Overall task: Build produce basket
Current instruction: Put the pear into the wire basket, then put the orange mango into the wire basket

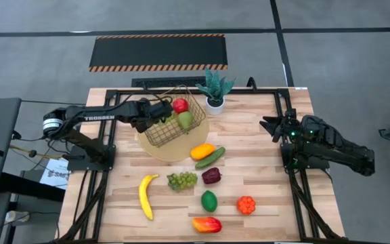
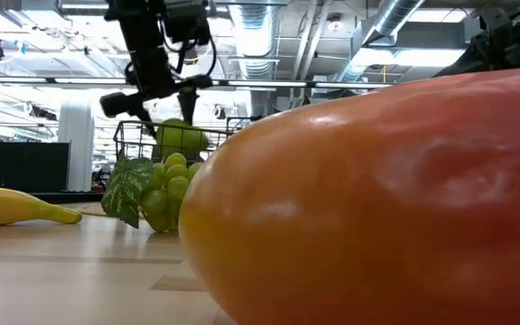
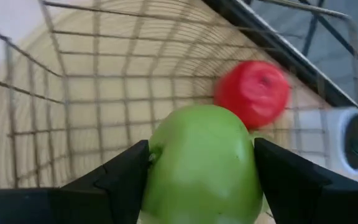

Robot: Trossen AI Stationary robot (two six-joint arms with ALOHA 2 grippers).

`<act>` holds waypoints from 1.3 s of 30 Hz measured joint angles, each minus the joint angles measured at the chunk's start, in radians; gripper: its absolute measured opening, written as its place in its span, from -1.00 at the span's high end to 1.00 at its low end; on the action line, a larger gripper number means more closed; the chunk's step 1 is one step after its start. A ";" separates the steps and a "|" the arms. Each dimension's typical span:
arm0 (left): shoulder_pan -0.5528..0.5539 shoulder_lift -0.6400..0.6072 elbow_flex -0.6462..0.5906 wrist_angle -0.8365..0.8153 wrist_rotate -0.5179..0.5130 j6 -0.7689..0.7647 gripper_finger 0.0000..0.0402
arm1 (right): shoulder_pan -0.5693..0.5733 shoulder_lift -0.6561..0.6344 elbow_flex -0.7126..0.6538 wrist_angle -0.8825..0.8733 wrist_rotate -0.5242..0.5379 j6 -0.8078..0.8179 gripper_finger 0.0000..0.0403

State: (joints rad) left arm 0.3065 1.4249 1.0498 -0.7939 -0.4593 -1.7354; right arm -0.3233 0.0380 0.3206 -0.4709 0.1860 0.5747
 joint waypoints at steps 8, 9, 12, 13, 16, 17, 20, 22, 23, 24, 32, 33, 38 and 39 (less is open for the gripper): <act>0.052 0.000 -0.084 0.124 -0.023 -0.007 -0.23 | 0.000 0.000 0.000 0.000 0.000 -0.011 -0.19; 0.058 -0.001 -0.090 0.131 -0.023 -0.005 -0.23 | 0.000 0.000 0.000 -0.001 0.000 -0.011 -0.19; 0.072 0.011 -0.089 0.134 -0.028 0.000 -0.23 | 0.000 0.000 0.000 -0.001 0.000 -0.011 -0.19; 0.079 0.012 -0.089 0.131 -0.025 0.003 -0.23 | 0.000 0.000 0.000 -0.001 0.000 -0.011 -0.19; 0.093 0.016 -0.089 0.149 -0.025 0.030 -0.25 | 0.000 0.000 0.000 -0.001 0.000 -0.011 -0.19; 0.096 0.017 -0.089 0.152 -0.021 0.035 -0.26 | 0.000 0.000 0.000 -0.001 0.000 -0.011 -0.19; 0.100 0.019 -0.084 0.152 0.016 0.058 -0.36 | 0.000 0.000 0.000 -0.002 0.000 -0.011 -0.19; 0.101 0.019 -0.083 0.158 0.028 0.059 -0.43 | 0.000 0.000 0.000 -0.001 0.000 -0.011 -0.19; 0.101 0.019 -0.083 0.161 0.029 0.056 -0.46 | 0.000 0.000 0.000 -0.001 0.000 -0.012 -0.19; 0.100 0.019 -0.083 0.163 0.029 0.052 -0.50 | 0.000 0.000 0.000 -0.001 0.000 -0.019 -0.19; 0.099 0.020 -0.083 0.250 0.050 0.081 -0.60 | 0.000 0.000 0.000 -0.001 0.000 -0.023 -0.19; 0.099 0.020 -0.082 0.270 0.066 0.109 -0.60 | 0.000 0.000 0.000 -0.001 0.000 -0.024 -0.19; 0.095 0.024 -0.021 0.296 0.180 0.339 -0.61 | 0.000 0.000 0.000 -0.001 0.000 -0.025 -0.19; 0.093 0.024 -0.002 0.297 0.198 0.388 -0.61 | 0.000 0.000 0.000 -0.001 0.000 -0.026 -0.19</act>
State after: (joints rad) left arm 0.3990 1.4487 1.0478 -0.4970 -0.2615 -1.3478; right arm -0.3233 0.0381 0.3206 -0.4721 0.1856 0.5488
